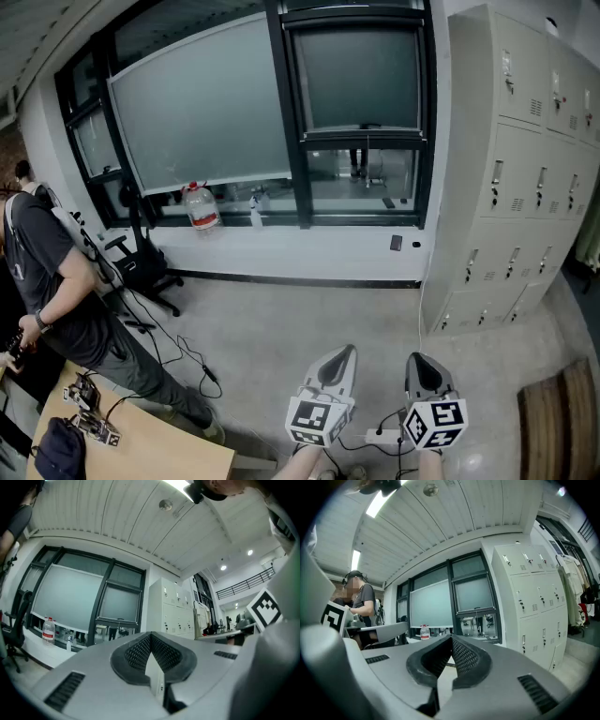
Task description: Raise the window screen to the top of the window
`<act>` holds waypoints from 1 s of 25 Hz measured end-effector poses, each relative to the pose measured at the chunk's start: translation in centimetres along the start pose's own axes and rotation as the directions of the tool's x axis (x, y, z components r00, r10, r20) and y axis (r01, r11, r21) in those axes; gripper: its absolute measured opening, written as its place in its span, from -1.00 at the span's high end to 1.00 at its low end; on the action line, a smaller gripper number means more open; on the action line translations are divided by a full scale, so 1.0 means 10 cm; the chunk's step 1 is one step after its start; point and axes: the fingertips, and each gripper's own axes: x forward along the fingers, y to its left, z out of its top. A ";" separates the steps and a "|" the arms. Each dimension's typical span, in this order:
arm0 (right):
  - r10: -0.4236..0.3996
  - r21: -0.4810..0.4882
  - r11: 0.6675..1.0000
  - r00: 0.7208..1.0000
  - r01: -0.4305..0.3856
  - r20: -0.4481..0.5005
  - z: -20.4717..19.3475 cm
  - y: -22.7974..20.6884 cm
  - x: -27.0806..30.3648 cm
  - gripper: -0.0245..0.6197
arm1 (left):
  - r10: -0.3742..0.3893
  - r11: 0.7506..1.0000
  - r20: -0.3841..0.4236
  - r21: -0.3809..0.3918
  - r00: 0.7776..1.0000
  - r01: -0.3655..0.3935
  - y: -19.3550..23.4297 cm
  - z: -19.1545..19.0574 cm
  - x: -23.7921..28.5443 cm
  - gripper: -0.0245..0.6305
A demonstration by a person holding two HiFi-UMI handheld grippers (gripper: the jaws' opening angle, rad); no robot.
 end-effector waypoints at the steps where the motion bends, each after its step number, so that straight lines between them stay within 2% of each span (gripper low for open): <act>1: 0.003 -0.001 1.000 1.000 -0.003 0.002 0.00 0.00 -0.01 0.91 | 0.001 1.000 0.001 -0.002 1.000 -0.001 0.00 0.00 0.00 0.92; 9: 0.006 0.001 1.000 1.000 -0.006 -0.007 -0.04 -0.11 -0.03 0.91 | 0.005 1.000 -0.018 -0.003 1.000 -0.005 -0.09 -0.07 0.05 0.92; 13: 0.068 0.004 0.998 0.998 -0.068 -0.008 -0.07 -0.10 0.00 0.91 | 0.018 1.000 -0.028 0.000 0.999 -0.018 -0.08 -0.12 0.07 0.92; 19: 0.087 -0.174 0.980 0.993 -0.100 -0.080 -0.22 -0.06 0.03 0.90 | 0.054 0.999 -0.052 0.003 0.997 -0.054 -0.04 -0.21 0.08 0.92; 20: 0.094 -0.180 0.978 0.992 -0.109 -0.088 -0.26 -0.06 0.03 0.90 | 0.054 0.999 -0.064 0.005 0.997 -0.054 -0.05 -0.25 0.07 0.92; 25: 0.193 -0.019 0.980 0.975 -0.196 -0.110 -0.47 -0.03 0.15 0.90 | 0.069 0.998 -0.122 0.019 0.990 -0.067 0.02 -0.45 0.10 0.92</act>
